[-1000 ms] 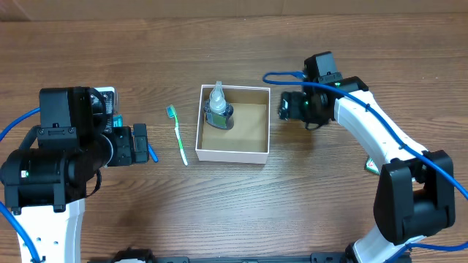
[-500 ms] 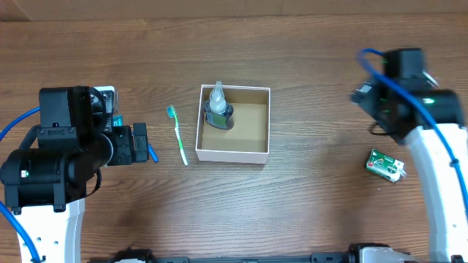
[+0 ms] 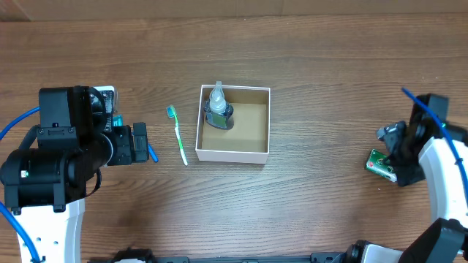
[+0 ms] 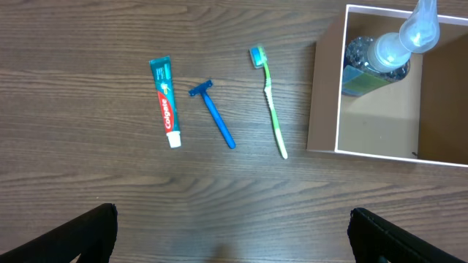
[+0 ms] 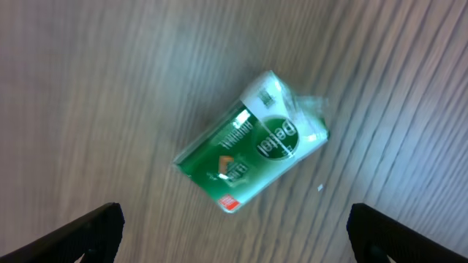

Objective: Pack container
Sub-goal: 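Grasp the green Dettol soap bar with the right gripper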

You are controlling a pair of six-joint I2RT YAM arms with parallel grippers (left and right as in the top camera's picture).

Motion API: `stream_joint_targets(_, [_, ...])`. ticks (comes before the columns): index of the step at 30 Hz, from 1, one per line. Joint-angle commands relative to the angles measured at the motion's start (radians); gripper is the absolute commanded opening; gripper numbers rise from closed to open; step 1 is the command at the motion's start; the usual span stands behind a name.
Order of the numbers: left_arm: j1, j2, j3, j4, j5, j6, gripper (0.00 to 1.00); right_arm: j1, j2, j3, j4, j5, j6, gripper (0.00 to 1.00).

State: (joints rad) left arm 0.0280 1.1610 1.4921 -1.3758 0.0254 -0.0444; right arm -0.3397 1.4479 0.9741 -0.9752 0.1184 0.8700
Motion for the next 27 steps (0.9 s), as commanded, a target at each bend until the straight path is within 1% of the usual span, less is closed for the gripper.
stream_joint_targets(1, [0.006, -0.002, 0.022, 0.001, -0.006, 0.022, 1.0, -0.001, 0.002, -0.097, 0.076, -0.035, 0.198, 1.0])
stream_joint_targets(6, [0.006, -0.002, 0.022, -0.008, -0.006, 0.014, 1.0, -0.001, 0.002, -0.179, 0.159, -0.034, 0.443, 1.0])
stream_joint_targets(7, [0.006, -0.002, 0.022, -0.008, -0.006, 0.014, 1.0, -0.001, 0.002, -0.188, 0.182, -0.032, 0.472, 1.0])
stream_joint_targets(13, [0.006, -0.002, 0.022, -0.013, -0.006, 0.014, 1.0, -0.001, 0.002, -0.194, 0.279, -0.03, 0.485, 1.0])
stream_joint_targets(21, [0.006, -0.002, 0.022, -0.017, -0.007, 0.016, 1.0, -0.001, 0.002, -0.194, 0.288, -0.027, 0.484, 1.0])
stream_joint_targets(25, [0.006, -0.002, 0.022, -0.019, -0.007, 0.015, 1.0, -0.002, 0.002, -0.194, 0.27, 0.034, 0.49, 1.0])
stream_joint_targets(27, [0.006, -0.002, 0.022, -0.027, -0.007, 0.015, 1.0, -0.004, 0.002, -0.194, 0.269, 0.034, 0.497, 1.0])
